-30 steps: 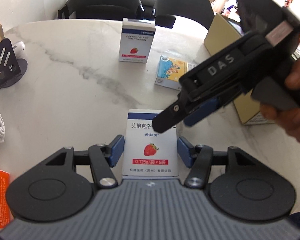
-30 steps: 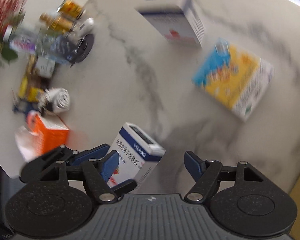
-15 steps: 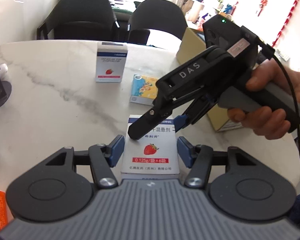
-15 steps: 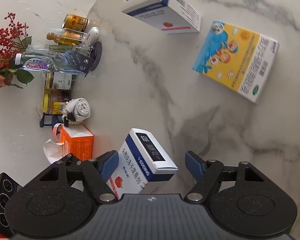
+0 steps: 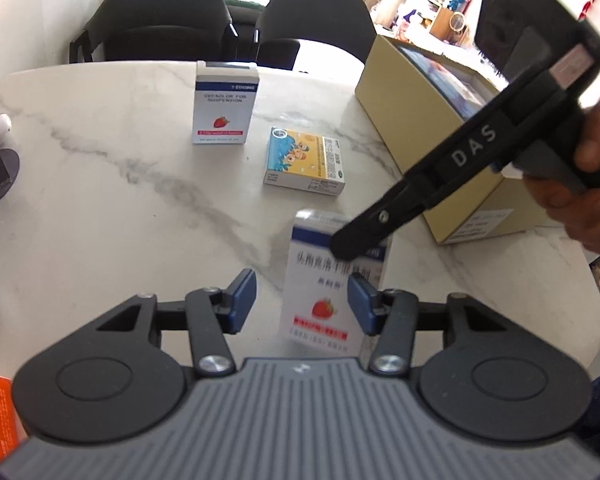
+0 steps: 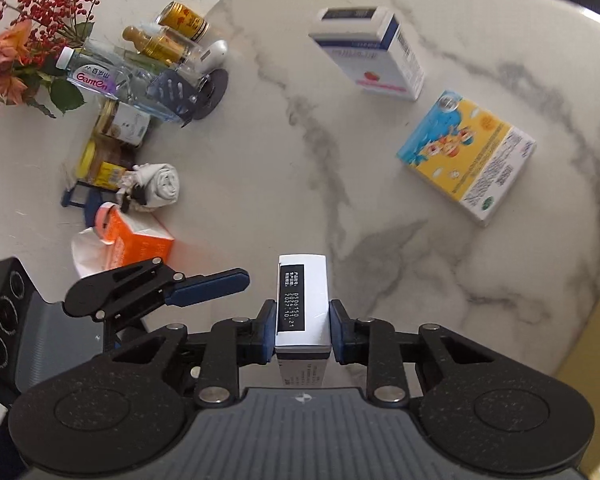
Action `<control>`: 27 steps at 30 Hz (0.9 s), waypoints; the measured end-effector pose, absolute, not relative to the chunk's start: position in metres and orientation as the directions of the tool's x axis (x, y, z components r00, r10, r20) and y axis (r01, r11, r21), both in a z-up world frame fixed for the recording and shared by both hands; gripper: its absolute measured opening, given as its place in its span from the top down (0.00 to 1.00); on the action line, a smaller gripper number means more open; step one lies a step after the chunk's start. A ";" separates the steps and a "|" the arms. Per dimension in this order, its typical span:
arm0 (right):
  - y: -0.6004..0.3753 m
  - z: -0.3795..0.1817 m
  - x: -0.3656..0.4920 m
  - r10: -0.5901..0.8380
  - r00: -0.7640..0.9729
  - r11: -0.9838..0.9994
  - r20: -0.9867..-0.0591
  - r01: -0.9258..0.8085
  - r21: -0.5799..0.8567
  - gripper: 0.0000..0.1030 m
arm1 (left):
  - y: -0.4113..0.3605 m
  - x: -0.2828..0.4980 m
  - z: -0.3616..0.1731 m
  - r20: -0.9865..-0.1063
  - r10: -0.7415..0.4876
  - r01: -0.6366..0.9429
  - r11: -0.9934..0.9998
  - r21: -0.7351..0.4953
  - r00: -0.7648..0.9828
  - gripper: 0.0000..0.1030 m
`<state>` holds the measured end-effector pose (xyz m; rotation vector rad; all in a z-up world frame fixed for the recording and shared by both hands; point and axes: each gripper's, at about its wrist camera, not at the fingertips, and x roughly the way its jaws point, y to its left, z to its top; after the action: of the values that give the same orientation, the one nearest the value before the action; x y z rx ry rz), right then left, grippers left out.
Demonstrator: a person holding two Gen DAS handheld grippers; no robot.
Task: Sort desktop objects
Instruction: 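Carry the strawberry box with the right tool to the shoe box while the left tool opens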
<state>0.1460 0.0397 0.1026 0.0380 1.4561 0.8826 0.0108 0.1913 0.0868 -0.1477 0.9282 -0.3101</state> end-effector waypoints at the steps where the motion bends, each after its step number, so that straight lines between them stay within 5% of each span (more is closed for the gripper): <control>1: 0.038 0.106 0.144 0.524 -0.100 0.709 -0.846 -0.498 0.499 0.71 | 0.190 0.011 0.087 -0.765 -0.323 0.200 0.946 -0.254 0.557 0.43; 5: 0.028 0.122 0.140 0.502 0.009 0.747 -0.865 -0.508 0.429 0.71 | 0.189 0.014 0.089 -0.772 -0.303 0.173 0.953 -0.250 0.558 0.23; 27: -0.105 0.223 0.138 0.465 0.462 0.885 -0.755 -0.274 0.378 0.71 | 0.172 0.033 0.092 -0.807 -0.246 0.118 0.969 -0.217 0.537 0.13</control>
<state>0.1381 -0.1052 0.2228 0.2142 0.9919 0.4586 0.0327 0.1721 0.0917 -0.1419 0.9810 -0.2175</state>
